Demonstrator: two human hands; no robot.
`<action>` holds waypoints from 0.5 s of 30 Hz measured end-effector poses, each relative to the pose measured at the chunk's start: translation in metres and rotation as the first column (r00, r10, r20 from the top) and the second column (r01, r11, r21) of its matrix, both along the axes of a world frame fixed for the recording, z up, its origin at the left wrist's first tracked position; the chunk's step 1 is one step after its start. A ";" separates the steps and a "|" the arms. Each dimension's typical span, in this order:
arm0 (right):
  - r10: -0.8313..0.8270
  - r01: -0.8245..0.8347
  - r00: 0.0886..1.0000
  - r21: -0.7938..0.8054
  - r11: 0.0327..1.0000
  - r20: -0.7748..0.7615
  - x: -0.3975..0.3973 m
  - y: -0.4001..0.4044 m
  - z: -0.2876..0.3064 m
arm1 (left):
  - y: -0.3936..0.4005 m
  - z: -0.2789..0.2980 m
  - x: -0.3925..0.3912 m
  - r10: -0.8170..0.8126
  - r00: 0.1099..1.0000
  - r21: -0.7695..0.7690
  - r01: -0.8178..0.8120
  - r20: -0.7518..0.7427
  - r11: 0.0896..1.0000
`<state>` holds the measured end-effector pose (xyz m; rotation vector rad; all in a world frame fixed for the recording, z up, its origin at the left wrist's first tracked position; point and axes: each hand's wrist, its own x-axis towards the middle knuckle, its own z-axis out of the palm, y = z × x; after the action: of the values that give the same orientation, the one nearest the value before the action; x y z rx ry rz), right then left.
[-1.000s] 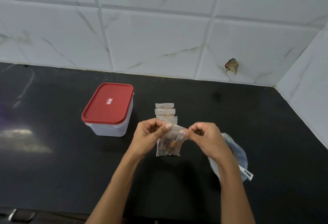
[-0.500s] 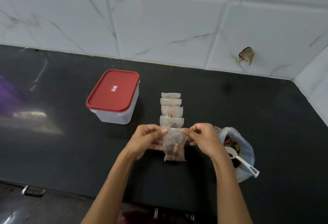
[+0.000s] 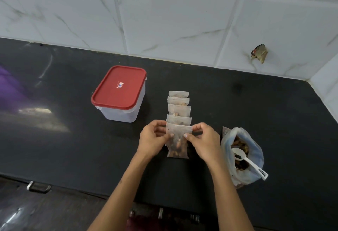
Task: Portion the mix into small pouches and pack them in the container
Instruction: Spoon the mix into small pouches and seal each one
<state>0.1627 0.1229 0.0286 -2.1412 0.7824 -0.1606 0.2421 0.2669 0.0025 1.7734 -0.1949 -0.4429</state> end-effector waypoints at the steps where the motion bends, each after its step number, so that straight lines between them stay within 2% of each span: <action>1: -0.011 0.013 1.000 -0.066 0.998 0.027 -0.001 0.005 -0.002 | -0.003 0.000 -0.005 0.027 0.998 0.033 -0.029 0.057 0.999; 5: 0.019 0.032 0.981 -0.259 0.965 0.194 -0.010 0.027 -0.011 | -0.011 0.000 -0.028 0.154 0.943 0.039 -0.173 0.296 0.984; 7: 0.065 0.024 0.961 -0.313 0.949 0.270 -0.013 0.033 -0.020 | -0.010 -0.005 -0.035 0.156 0.866 0.041 -0.199 0.475 0.979; 9: 0.107 0.005 0.949 -0.354 0.935 0.298 -0.014 0.037 -0.030 | -0.008 -0.013 -0.037 0.119 0.803 0.063 -0.191 0.584 0.979; 15: 0.128 -0.008 0.957 -0.418 0.909 0.260 -0.016 0.042 -0.052 | -0.005 -0.027 -0.037 -0.027 0.781 0.189 -0.116 0.624 0.975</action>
<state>0.1468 0.1648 -0.0231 -2.4635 0.5354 -0.6318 0.2050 0.2620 -0.0245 2.0914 -0.5909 0.1943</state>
